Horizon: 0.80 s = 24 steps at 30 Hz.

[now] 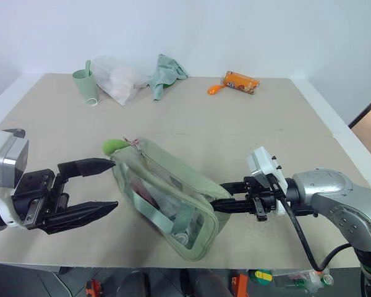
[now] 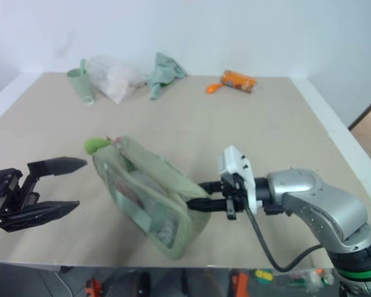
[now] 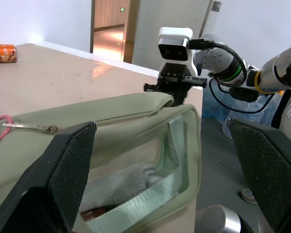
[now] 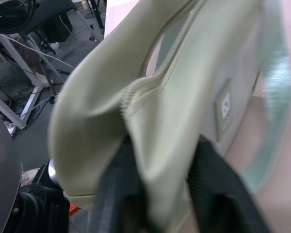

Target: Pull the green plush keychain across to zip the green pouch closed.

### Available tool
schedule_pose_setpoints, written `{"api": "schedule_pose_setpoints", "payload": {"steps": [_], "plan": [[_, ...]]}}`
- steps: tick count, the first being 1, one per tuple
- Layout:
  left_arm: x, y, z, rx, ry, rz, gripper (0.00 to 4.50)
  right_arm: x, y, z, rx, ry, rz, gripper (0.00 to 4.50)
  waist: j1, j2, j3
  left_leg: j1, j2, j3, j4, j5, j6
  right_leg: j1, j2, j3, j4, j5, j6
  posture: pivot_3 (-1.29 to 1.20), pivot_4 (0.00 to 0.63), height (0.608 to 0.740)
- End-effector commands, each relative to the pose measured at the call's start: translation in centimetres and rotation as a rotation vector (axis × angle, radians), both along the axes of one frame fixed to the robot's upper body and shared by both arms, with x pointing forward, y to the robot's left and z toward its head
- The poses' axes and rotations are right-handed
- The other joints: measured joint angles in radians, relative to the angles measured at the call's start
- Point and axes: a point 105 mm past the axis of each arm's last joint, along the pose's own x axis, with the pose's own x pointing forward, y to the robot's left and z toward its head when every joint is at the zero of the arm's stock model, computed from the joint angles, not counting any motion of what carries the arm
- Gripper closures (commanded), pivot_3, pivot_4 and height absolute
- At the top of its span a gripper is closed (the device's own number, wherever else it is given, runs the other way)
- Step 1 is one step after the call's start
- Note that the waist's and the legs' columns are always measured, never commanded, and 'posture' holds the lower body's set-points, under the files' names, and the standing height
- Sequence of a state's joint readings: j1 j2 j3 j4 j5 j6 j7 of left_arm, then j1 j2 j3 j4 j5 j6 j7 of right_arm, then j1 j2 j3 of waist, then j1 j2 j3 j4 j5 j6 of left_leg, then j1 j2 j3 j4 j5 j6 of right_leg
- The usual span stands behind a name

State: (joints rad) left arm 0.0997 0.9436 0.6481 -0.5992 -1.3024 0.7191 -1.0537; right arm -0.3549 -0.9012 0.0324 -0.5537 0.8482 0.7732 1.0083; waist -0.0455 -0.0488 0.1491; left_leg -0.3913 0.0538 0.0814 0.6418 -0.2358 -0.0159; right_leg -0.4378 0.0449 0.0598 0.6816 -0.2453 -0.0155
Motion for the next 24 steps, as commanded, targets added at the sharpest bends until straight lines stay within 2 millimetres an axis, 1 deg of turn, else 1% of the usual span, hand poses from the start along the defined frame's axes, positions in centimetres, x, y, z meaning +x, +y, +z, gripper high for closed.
{"api": "schedule_pose_setpoints", "payload": {"steps": [1, 3, 6, 9, 11, 13, 16, 18, 22, 24], "plan": [[0.1, 0.3, 0.5, 0.001, -0.041, 0.024, 0.0, 0.0, -0.5, 0.7, -0.015, -0.046, 0.013, 4.47, 0.0, 0.0, 0.0, 0.0, 0.0, 0.0, 0.0, 0.0, 0.0, 0.0, 0.0, 0.0, 0.0, 0.0, 0.0, 0.0, 0.15, 0.737], [0.2, 0.4, 0.5, -0.004, -0.04, 0.033, 0.0, 0.2, -0.7, 0.7, -0.035, -0.068, 0.018, 4.47, 0.0, 0.0, 0.0, 0.0, 0.0, 0.0, 0.0, 0.0, 0.0, 0.0, 0.0, 0.0, 0.0, 0.0, 0.0, 0.0, 0.15, 0.737], [0.4, 0.7, 0.6, -0.023, -0.039, 0.048, 0.0, 1.1, -1.2, 0.7, -0.08, -0.131, -0.001, 4.47, 0.0, 0.0, 0.0, -0.001, 0.0, 0.0, 0.0, 0.0, 0.0, 0.0, 0.0, 0.0, 0.0, 0.0, 0.0, 0.0, 0.15, 0.737], [0.7, 1.3, 0.9, -0.063, -0.038, 0.073, 0.0, 3.4, -2.4, 2.4, -0.115, -0.265, 0.009, 4.47, -0.001, 0.001, 0.002, -0.001, 0.0, 0.0, 0.0, 0.0, 0.0, 0.0, -0.001, 0.0, 0.0, 0.0, 0.0, 0.0, 0.15, 0.737], [0.9, 1.4, 1.0, -0.065, -0.037, 0.078, 0.0, 5.1, -3.3, 2.9, -0.193, -0.351, 0.023, 4.47, -0.001, 0.003, 0.005, -0.001, 0.0, 0.001, 0.002, 0.0, 0.001, 0.0, 0.0, 0.0, 0.0, 0.001, 0.0, 0.0, 0.15, 0.737], [1.0, 1.5, 1.0, -0.066, -0.038, 0.083, 0.0, 6.4, -3.6, 3.6, -0.235, -0.412, 0.042, 4.47, -0.001, 0.004, 0.006, -0.001, 0.0, 0.001, 0.004, 0.0, 0.001, 0.0, 0.0, 0.0, 0.0, 0.001, -0.001, 0.0, 0.15, 0.737], [1.1, 1.7, 1.3, -0.072, -0.043, 0.093, 0.0, 7.4, -3.4, 4.7, -0.243, -0.46, 0.103, 4.47, -0.001, 0.004, 0.008, -0.001, 0.0, 0.002, 0.004, 0.0, 0.001, -0.001, 0.0, 0.0, 0.0, 0.002, -0.002, 0.0, 0.15, 0.737], [1.0, 1.9, 1.5, -0.076, -0.045, 0.099, 0.0, 7.6, -2.8, 4.9, -0.239, -0.471, 0.15, 4.47, -0.001, 0.004, 0.008, -0.001, 0.001, 0.002, 0.003, 0.0, 0.001, -0.001, 0.001, 0.0, 0.0, 0.002, -0.003, 0.0, 0.15, 0.737], [0.7, 2.2, 1.9, -0.076, -0.049, 0.114, 0.0, 7.2, -1.8, 3.9, -0.241, -0.443, 0.272, 4.47, -0.001, 0.004, 0.008, -0.002, 0.002, 0.001, 0.0, 0.0, 0.001, -0.002, 0.001, 0.0, 0.0, 0.0, -0.006, 0.0, 0.15, 0.737], [0.5, 2.3, 2.1, -0.075, -0.051, 0.12, 0.0, 7.6, -1.5, 3.4, -0.245, -0.453, 0.289, 4.47, -0.004, 0.004, 0.008, -0.001, 0.002, 0.001, -0.001, -0.001, 0.0, -0.003, 0.002, 0.0, 0.001, -0.001, -0.007, 0.0, 0.15, 0.737]]}}
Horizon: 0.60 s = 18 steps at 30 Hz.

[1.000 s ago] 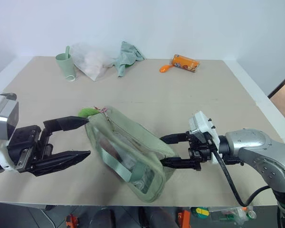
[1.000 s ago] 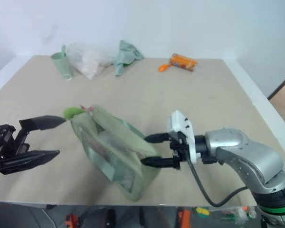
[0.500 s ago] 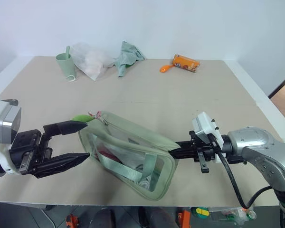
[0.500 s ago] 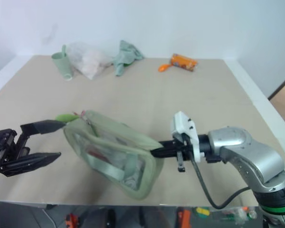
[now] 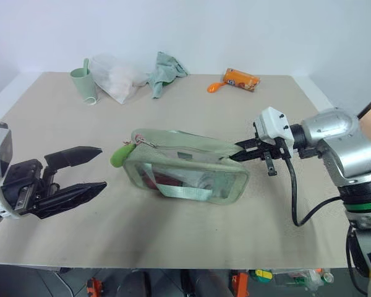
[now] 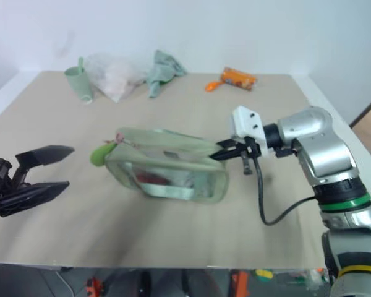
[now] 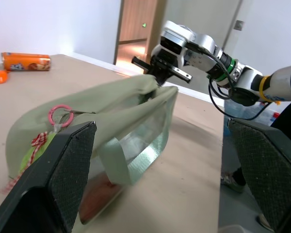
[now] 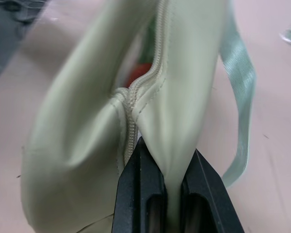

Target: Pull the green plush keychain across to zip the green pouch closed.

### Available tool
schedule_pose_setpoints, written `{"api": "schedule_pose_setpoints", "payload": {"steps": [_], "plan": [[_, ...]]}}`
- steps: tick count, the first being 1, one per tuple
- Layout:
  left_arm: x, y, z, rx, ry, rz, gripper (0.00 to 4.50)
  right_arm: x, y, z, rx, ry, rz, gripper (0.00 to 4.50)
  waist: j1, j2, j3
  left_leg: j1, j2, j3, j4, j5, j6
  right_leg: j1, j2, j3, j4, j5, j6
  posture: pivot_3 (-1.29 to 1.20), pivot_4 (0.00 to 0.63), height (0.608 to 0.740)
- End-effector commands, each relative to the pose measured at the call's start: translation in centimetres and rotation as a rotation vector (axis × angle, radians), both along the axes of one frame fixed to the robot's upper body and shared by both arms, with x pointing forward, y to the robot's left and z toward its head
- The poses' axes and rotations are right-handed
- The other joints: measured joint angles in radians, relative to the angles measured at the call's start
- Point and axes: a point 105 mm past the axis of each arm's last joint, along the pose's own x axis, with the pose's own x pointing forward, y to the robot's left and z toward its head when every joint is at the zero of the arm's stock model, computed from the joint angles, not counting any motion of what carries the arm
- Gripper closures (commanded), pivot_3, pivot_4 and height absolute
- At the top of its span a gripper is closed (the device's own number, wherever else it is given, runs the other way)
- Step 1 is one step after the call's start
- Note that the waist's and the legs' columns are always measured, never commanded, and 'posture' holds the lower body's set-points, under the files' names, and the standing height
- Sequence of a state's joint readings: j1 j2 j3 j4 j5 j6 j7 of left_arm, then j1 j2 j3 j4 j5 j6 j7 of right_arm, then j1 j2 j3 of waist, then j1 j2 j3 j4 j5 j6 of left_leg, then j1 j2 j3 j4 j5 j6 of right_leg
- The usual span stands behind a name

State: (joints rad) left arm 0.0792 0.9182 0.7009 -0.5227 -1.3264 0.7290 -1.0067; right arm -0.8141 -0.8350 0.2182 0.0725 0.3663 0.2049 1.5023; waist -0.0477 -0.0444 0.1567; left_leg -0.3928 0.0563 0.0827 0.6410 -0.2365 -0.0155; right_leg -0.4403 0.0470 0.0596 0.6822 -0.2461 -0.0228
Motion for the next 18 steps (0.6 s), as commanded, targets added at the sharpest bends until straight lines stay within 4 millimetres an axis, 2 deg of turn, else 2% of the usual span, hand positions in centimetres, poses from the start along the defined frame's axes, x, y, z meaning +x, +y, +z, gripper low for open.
{"api": "schedule_pose_setpoints", "payload": {"steps": [1, 2, 3, 9, 13, 14, 17, 18], "plan": [[-0.7, 0.4, 1.2, 0.01, -0.038, 0.015, 0.0, 0.3, 1.1, 0.2, -0.009, -0.043, 0.075, 4.47, -0.003, 0.0, 0.0, 0.0, 0.001, 0.0, 0.0, 0.0, 0.0, 0.0, 0.0, 0.0, 0.0, 0.0, 0.0, 0.0, 0.15, 0.737], [-0.8, 0.4, 1.3, 0.011, -0.038, 0.018, 0.0, 0.6, 1.3, 0.3, -0.002, -0.053, 0.076, 4.47, -0.004, 0.0, 0.0, 0.001, 0.001, 0.0, 0.0, 0.0, 0.0, 0.0, 0.001, 0.0, 0.0, 0.0, -0.001, 0.0, 0.15, 0.737], [-0.9, 0.4, 1.4, 0.012, -0.037, 0.02, 0.0, 1.0, 1.5, 0.6, 0.01, -0.063, 0.065, 4.12, -0.005, 0.0, 0.0, 0.001, 0.001, 0.0, 0.0, 0.0, 0.0, 0.0, 0.001, 0.0, 0.001, 0.0, -0.001, 0.0, 0.15, 0.737], [-1.4, 0.5, 1.8, 0.014, -0.028, 0.019, 0.0, 2.0, 2.4, 3.5, 0.135, -0.119, 0.024, 4.12, -0.011, 0.001, 0.001, 0.003, 0.005, 0.0, 0.0, 0.001, -0.002, 0.0, 0.004, -0.001, 0.003, 0.002, -0.005, 0.0, 0.15, 0.737], [-1.6, 0.3, 1.9, 0.014, -0.026, -0.003, 0.0, 1.5, 2.1, 4.2, 0.165, -0.076, 0.019, 3.5, -0.006, 0.003, 0.002, 0.003, 0.006, -0.001, 0.0, 0.003, -0.005, 0.0, 0.006, -0.002, 0.004, 0.003, -0.006, 0.0, 0.15, 0.737], [-1.7, 0.3, 1.9, 0.013, -0.024, -0.009, 0.0, 1.4, 2.0, 4.3, 0.176, -0.06, 0.01, 3.03, -0.003, 0.003, 0.002, 0.003, 0.006, -0.001, 0.0, 0.003, -0.005, 0.0, 0.006, -0.002, 0.004, 0.003, -0.006, 0.0, 0.15, 0.737], [-1.5, 0.1, 2.0, 0.01, -0.02, -0.028, 0.0, 0.8, 1.8, 3.7, 0.168, -0.02, -0.008, 2.21, 0.001, 0.003, 0.002, 0.002, 0.005, -0.001, 0.0, 0.003, -0.005, -0.001, 0.005, -0.002, 0.004, 0.003, -0.007, 0.0, 0.15, 0.737], [-1.5, 0.1, 2.0, 0.01, -0.02, -0.03, 0.0, 0.6, 1.8, 3.5, 0.171, -0.012, -0.011, 1.77, 0.001, 0.003, 0.002, 0.001, 0.005, -0.001, 0.0, 0.003, -0.005, -0.001, 0.005, -0.002, 0.004, 0.003, -0.007, 0.0, 0.15, 0.737]]}}
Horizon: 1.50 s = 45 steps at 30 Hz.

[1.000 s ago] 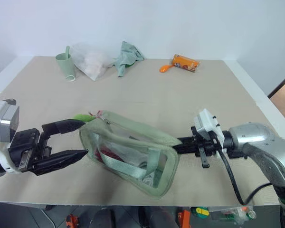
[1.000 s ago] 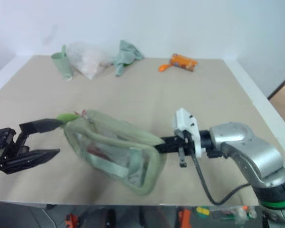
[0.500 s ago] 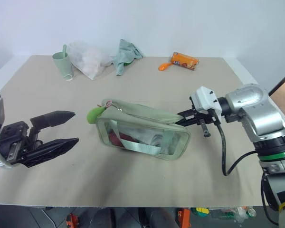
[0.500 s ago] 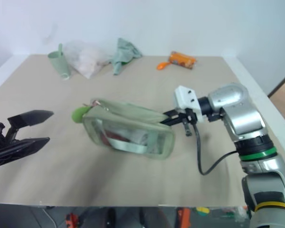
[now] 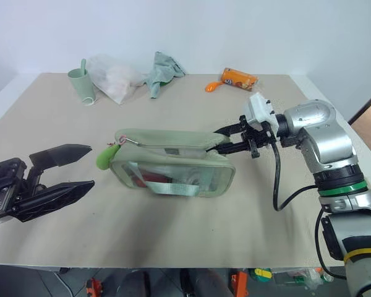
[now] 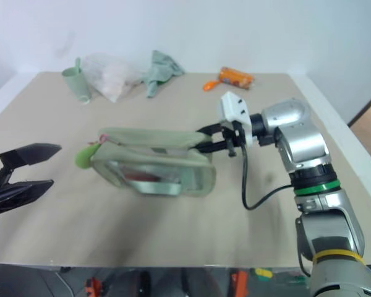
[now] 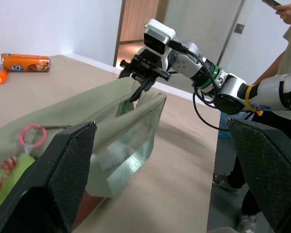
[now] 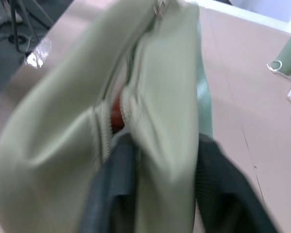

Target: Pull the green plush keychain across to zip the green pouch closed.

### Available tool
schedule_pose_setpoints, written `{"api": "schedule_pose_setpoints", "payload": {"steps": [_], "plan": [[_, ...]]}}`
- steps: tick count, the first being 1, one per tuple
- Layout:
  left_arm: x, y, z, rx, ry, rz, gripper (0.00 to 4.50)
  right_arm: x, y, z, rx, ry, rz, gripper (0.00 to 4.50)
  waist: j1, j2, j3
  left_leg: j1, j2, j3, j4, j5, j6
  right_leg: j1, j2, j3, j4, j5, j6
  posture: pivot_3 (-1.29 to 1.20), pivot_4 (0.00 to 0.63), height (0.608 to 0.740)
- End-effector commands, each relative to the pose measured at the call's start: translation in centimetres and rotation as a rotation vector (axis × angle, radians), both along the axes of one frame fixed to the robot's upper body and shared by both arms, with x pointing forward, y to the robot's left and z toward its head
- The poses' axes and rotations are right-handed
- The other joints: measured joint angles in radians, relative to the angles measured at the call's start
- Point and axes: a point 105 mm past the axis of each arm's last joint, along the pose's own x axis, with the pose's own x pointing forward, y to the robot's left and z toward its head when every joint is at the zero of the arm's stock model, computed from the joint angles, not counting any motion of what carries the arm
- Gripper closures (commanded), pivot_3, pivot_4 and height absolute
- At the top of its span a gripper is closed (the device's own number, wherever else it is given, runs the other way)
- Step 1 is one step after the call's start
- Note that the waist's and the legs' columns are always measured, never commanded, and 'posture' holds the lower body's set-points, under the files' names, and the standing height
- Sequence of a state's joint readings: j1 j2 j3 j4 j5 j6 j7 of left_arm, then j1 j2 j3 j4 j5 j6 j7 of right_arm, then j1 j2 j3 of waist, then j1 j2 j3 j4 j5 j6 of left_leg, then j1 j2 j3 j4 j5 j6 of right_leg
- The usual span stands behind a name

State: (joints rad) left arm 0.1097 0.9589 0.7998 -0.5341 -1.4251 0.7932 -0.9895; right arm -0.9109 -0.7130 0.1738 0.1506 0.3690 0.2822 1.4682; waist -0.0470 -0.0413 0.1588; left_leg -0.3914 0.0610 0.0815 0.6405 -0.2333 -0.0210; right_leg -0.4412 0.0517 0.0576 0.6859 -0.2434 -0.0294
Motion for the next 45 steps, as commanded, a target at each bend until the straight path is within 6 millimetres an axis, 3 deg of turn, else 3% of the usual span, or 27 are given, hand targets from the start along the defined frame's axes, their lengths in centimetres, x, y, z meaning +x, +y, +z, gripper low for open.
{"api": "schedule_pose_setpoints", "payload": {"steps": [1, 5, 12, 15, 21, 25, 30, 33, 40, 41, 45], "plan": [[-0.3, -0.3, 0.9, 0.011, -0.035, -0.026, 0.0, -0.8, -0.2, 1.1, 0.037, -0.031, -0.008, 1.43, 0.001, 0.0, 0.0, 0.0, -0.001, 0.0, 0.0, 0.0, 0.0, 0.0, -0.001, 0.0, 0.0, 0.0, 0.0, 0.0, 0.15, 0.737], [-0.1, -0.3, 1.0, 0.011, -0.035, -0.033, 0.0, -0.6, -0.5, 1.5, 0.066, -0.03, -0.051, 0.06, 0.0, 0.0, 0.0, 0.0, -0.001, 0.001, 0.0, 0.0, 0.0, 0.0, -0.001, 0.0, 0.0, 0.0, 0.0, 0.0, 0.15, 0.737], [0.0, -0.4, 1.0, 0.008, -0.03, -0.041, 0.0, -0.1, -3.1, 5.5, 0.219, 0.034, -0.137, 0.02, 0.0, 0.0, 0.001, 0.0, -0.002, 0.0, 0.0, 0.0, 0.0, 0.0, -0.002, 0.0, 0.0, 0.0, 0.0, 0.0, 0.15, 0.737], [-0.2, -0.6, 0.9, 0.008, -0.028, -0.051, 0.0, -0.2, -4.3, 6.3, 0.249, 0.05, -0.165, 0.02, 0.0, 0.0, 0.001, 0.0, -0.002, 0.0, 0.0, 0.0, 0.0, 0.0, -0.002, 0.0, 0.0, 0.0, 0.0, 0.0, 0.15, 0.737], [-1.0, -1.2, 0.1, 0.021, -0.012, -0.086, 0.0, -3.7, -6.1, 3.5, 0.131, 0.152, -0.137, 0.02, 0.002, 0.0, 0.001, 0.0, -0.004, 0.0, -0.001, -0.001, 0.0, 0.001, -0.003, 0.0, 0.0, -0.003, 0.001, 0.0, 0.15, 0.737], [-1.2, -1.4, -0.8, 0.032, 0.013, -0.088, 0.0, -5.3, -5.8, 1.2, 0.069, 0.167, -0.167, 0.02, -0.001, 0.001, 0.001, 0.001, -0.003, -0.001, -0.001, -0.001, 0.0, 0.001, -0.003, 0.0, 0.0, -0.003, 0.002, 0.0, 0.15, 0.737], [0.9, -0.2, -1.2, 0.02, 0.022, 0.003, 0.0, -6.0, -4.7, 0.2, 0.073, 0.171, -0.169, 0.02, -0.001, 0.001, 0.001, 0.001, -0.003, -0.002, -0.001, 0.002, -0.002, 0.001, -0.002, -0.002, 0.0, -0.001, 0.004, 0.0, 0.15, 0.737], [1.9, 1.2, -3.8, 0.006, 0.037, 0.082, 0.0, -6.4, -4.0, -0.1, 0.07, 0.173, -0.161, 0.02, -0.002, 0.002, 0.001, 0.003, -0.003, -0.002, -0.001, 0.003, -0.003, 0.002, -0.002, -0.002, 0.0, 0.0, 0.006, 0.0, 0.15, 0.737], [3.1, 0.5, -4.5, 0.004, 0.018, 0.106, 0.0, -6.4, -3.0, -0.4, 0.092, 0.172, -0.152, 0.02, 0.003, -0.004, 0.003, 0.0, -0.003, -0.003, -0.001, 0.003, -0.003, 0.002, -0.003, -0.003, 0.0, 0.0, 0.006, 0.0, 0.15, 0.737], [3.2, 0.5, -4.6, 0.0, 0.018, 0.107, 0.0, -6.3, -2.9, -0.4, 0.102, 0.172, -0.155, 0.56, 0.003, -0.004, 0.003, 0.0, -0.004, -0.003, -0.001, 0.003, -0.003, 0.002, -0.004, -0.002, 0.0, 0.0, 0.006, 0.0, 0.15, 0.737], [3.3, 0.6, -4.6, -0.005, 0.012, 0.112, 0.0, -5.9, -2.7, -0.6, 0.116, 0.166, -0.165, 1.84, 0.001, -0.005, 0.003, -0.001, -0.004, -0.002, -0.001, 0.003, -0.002, 0.001, -0.004, -0.001, 0.0, 0.0, 0.006, 0.0, 0.15, 0.737]]}}
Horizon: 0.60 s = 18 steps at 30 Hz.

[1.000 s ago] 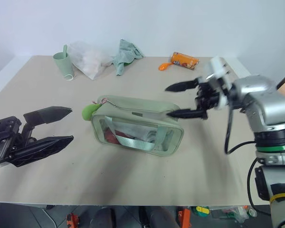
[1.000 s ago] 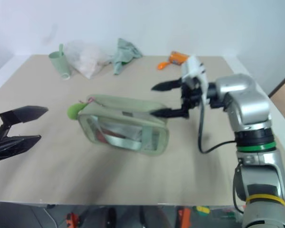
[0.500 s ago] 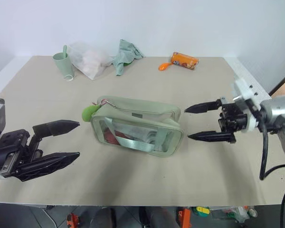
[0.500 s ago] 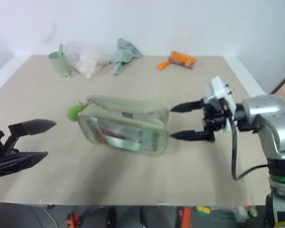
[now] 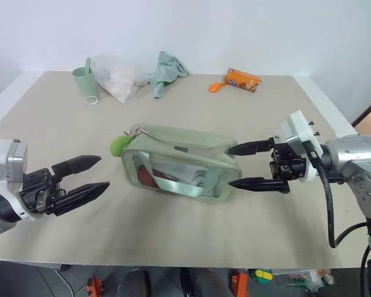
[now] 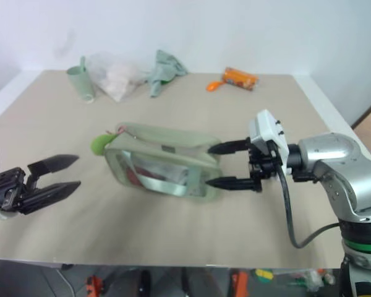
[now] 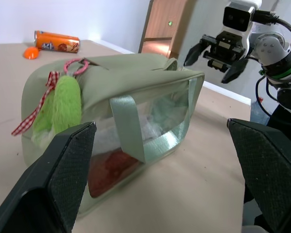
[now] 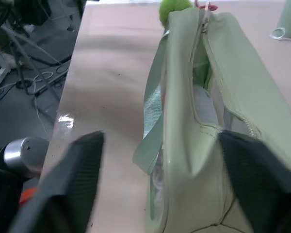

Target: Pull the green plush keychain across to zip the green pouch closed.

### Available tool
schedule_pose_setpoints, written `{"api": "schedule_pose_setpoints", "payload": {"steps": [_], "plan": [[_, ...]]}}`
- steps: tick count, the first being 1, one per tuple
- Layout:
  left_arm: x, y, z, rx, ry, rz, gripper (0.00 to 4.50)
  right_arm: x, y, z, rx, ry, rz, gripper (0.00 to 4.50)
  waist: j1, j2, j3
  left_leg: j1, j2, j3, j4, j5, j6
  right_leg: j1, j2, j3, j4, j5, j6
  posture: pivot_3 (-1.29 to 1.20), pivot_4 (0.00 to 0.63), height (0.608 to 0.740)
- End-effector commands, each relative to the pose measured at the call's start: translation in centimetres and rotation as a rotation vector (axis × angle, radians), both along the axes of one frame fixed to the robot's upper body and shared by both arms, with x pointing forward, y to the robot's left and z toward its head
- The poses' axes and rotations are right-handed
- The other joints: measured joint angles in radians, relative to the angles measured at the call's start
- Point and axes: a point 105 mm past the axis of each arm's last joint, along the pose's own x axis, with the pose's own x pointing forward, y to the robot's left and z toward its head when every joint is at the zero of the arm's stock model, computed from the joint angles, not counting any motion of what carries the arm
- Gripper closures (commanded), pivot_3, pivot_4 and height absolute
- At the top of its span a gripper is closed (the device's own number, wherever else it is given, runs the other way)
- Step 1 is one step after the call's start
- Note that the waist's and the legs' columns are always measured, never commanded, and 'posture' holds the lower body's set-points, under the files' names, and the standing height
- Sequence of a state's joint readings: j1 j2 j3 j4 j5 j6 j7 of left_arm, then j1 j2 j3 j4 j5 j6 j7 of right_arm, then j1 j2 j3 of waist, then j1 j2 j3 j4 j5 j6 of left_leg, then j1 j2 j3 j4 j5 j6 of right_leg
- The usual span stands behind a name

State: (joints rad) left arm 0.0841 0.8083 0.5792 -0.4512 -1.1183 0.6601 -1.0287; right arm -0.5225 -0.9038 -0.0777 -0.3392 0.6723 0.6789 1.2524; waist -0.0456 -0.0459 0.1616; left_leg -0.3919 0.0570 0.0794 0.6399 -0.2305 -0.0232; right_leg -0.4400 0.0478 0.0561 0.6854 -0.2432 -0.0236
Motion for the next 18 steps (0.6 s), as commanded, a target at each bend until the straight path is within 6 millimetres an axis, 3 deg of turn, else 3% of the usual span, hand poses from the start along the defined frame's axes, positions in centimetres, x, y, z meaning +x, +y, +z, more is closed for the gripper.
{"api": "schedule_pose_setpoints", "payload": {"steps": [1, 7, 8, 18], "plan": [[0.1, 0.2, 0.4, 0.001, -0.035, 0.008, 0.0, 0.0, 0.4, 0.5, 0.003, -0.046, 0.006, 2.25, -0.001, 0.0, 0.0, 0.0, 0.0, 0.0, 0.0, 0.0, 0.0, 0.0, 0.0, 0.0, 0.0, 0.0, 0.0, 0.0, 0.15, 0.737], [0.5, 1.1, 0.8, -0.04, -0.057, 0.06, 0.0, 0.0, 0.3, 0.0, -0.008, -0.042, 0.003, 4.31, -0.001, 0.0, 0.0, 0.0, 0.0, -0.001, 0.0, 0.0, 0.0, 0.0, 0.001, -0.001, 0.0, 0.0, 0.0, 0.0, 0.15, 0.737], [0.5, 1.2, 0.9, -0.056, -0.06, 0.063, 0.0, 0.0, 0.3, -0.1, -0.013, -0.044, 0.001, 4.48, -0.001, 0.0, 0.0, 0.0, 0.0, -0.001, 0.0, 0.0, 0.0, 0.0, 0.001, -0.001, 0.0, 0.0, 0.0, 0.0, 0.15, 0.737], [0.3, 1.0, 1.1, -0.084, -0.058, 0.045, 0.0, 0.5, -0.5, 1.4, 0.011, -0.065, -0.047, 4.48, -0.001, 0.0, 0.0, 0.0, 0.0, -0.001, 0.0, 0.0, 0.0, 0.0, 0.0, -0.001, 0.0, 0.0, 0.0, 0.0, 0.15, 0.737]]}}
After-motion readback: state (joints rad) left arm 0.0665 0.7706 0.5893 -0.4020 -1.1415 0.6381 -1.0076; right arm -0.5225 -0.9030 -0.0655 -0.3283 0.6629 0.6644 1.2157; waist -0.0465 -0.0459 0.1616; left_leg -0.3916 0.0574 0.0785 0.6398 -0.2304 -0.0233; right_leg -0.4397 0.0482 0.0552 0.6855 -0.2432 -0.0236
